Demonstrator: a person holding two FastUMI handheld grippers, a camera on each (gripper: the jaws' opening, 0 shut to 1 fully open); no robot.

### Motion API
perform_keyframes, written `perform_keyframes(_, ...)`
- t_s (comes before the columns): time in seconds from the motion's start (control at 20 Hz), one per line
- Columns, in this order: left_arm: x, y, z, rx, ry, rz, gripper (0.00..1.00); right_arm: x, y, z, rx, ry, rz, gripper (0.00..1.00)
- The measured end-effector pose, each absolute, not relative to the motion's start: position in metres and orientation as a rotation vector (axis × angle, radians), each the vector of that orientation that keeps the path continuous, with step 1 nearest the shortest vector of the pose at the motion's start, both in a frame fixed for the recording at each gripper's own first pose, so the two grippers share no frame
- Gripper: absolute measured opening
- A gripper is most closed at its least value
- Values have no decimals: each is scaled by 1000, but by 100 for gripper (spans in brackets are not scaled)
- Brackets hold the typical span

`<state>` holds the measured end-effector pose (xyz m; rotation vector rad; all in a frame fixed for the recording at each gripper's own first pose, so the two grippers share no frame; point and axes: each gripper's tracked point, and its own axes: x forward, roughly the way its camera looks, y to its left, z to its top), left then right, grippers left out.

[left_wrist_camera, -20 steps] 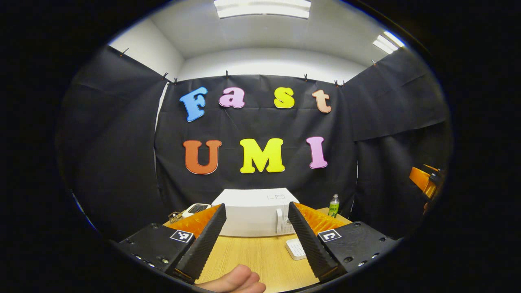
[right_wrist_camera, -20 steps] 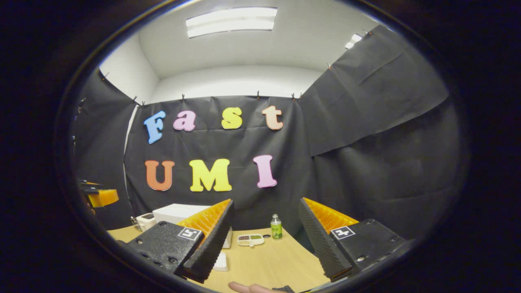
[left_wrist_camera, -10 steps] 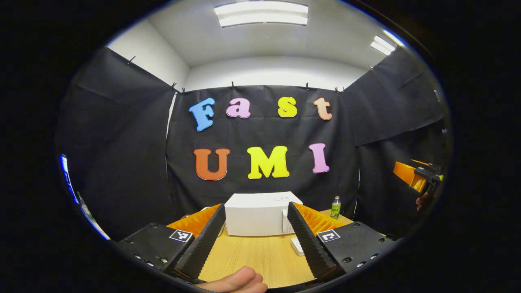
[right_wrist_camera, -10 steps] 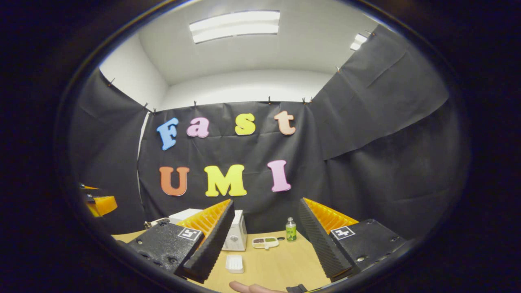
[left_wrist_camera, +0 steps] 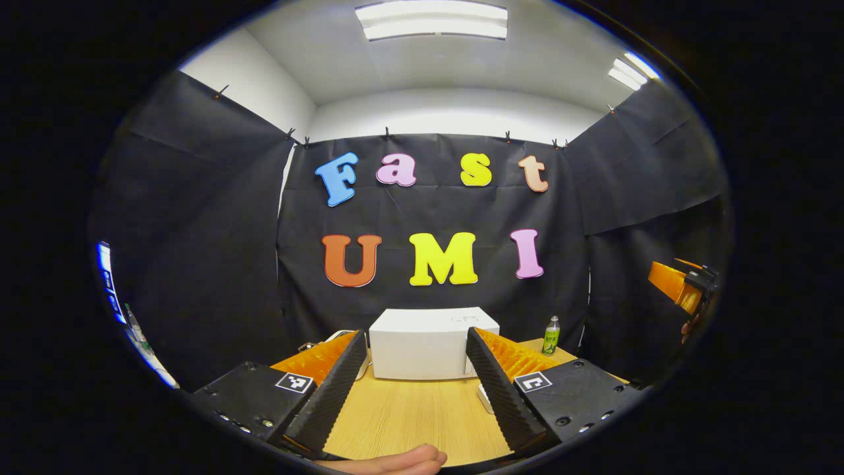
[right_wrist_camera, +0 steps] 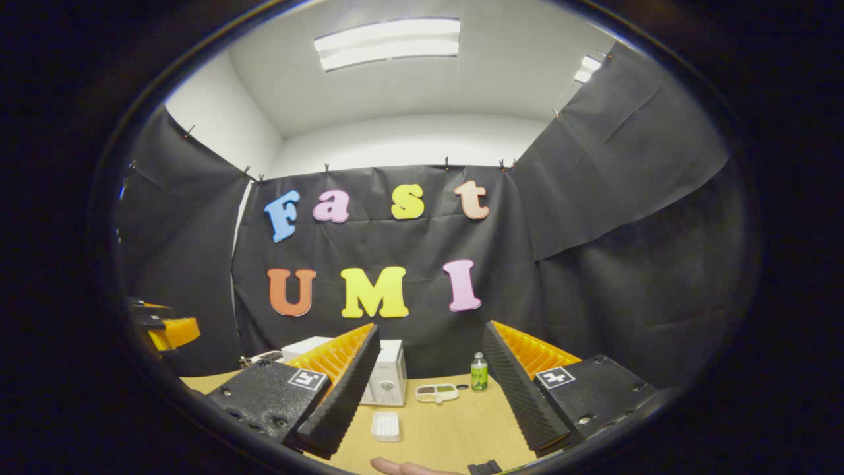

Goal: Open the microwave oven with the left hand, put the food in, and close the microwave oven.

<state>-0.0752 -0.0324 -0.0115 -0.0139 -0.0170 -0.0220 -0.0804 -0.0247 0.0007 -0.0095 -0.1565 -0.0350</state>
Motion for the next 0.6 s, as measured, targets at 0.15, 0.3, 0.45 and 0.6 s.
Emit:
perform_keyframes(0.15,-74,-26,-11,-18,-25,-19,94,-79,-23,-1,-15,-149,-34,91)
perform_keyframes(0.3,-76,-23,-8,-20,-48,-14,95,-78,-19,-2,-21,-145,-26,90)
perform_keyframes(0.45,-71,-24,-13,-34,-46,-18,95,-76,-19,-4,-27,-137,-29,90)
perform_keyframes(0.6,-76,-21,-11,-37,-32,-15,95,-74,-19,-2,-31,-141,-33,90)
